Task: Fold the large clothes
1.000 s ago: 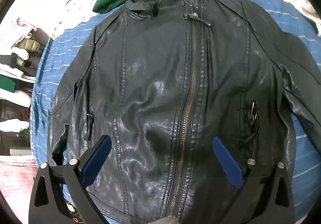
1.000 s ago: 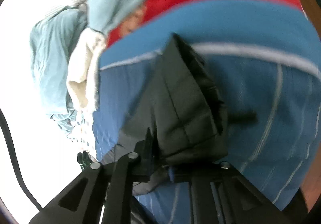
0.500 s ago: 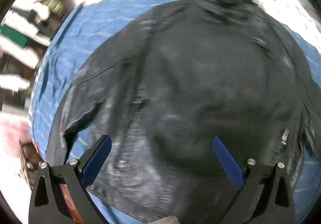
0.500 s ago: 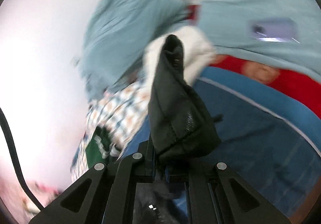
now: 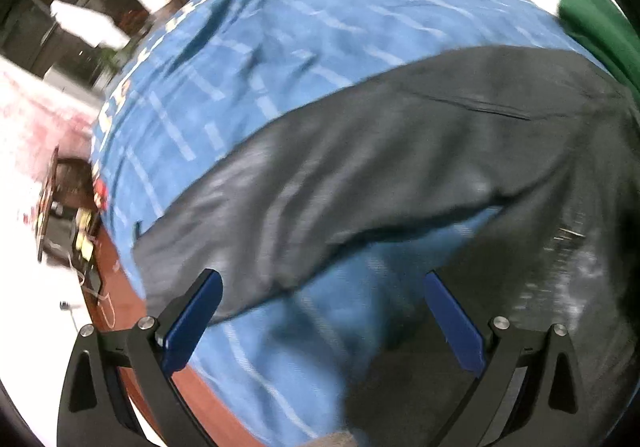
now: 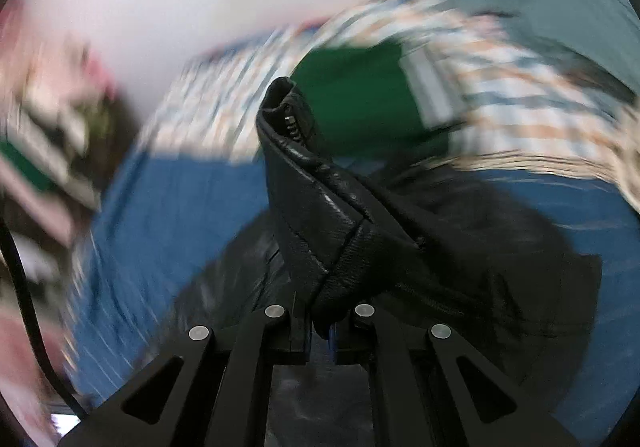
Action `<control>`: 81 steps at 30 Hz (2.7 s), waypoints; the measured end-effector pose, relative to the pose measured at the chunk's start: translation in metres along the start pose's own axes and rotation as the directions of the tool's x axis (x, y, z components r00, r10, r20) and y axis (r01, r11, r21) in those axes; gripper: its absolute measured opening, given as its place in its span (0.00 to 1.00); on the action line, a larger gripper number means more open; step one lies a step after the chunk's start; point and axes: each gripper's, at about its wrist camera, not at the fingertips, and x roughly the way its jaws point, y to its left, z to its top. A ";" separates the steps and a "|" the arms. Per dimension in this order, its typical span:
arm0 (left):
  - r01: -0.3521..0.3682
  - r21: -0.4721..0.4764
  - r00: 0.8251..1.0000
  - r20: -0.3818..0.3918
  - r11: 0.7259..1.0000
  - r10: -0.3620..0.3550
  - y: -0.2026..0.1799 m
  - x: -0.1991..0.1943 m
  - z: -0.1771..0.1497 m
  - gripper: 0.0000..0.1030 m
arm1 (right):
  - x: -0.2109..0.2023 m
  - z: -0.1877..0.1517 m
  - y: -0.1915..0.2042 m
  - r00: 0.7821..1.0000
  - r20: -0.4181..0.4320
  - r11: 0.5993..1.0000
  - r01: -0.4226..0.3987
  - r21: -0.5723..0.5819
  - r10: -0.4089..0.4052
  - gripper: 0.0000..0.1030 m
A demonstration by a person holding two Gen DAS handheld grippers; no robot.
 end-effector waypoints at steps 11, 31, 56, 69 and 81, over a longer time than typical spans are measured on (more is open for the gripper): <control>0.174 -0.413 0.960 -0.130 0.894 -0.247 0.123 0.029 -0.033 1.00 | 0.099 -0.074 0.070 0.905 -0.426 0.992 -0.044 -0.116 -0.010 0.61; 0.240 -0.864 0.930 0.073 0.443 -0.361 0.204 0.112 -0.003 0.09 | 0.063 -0.098 0.014 0.882 -0.468 0.989 0.013 0.144 0.057 0.63; 0.128 -0.091 0.867 0.494 0.988 -0.067 0.093 -0.096 0.131 0.06 | 0.080 -0.047 0.032 0.826 -0.351 0.896 0.382 -0.226 -0.441 0.80; 0.275 0.287 0.818 0.432 0.917 -0.381 -0.149 -0.206 0.044 0.05 | -0.011 -0.039 -0.157 0.871 -0.391 0.930 0.358 0.088 -0.298 0.80; 0.300 0.527 0.902 0.116 0.795 -0.417 -0.355 -0.150 -0.057 0.05 | -0.061 -0.099 -0.327 0.823 -0.489 0.859 0.447 0.248 -0.287 0.80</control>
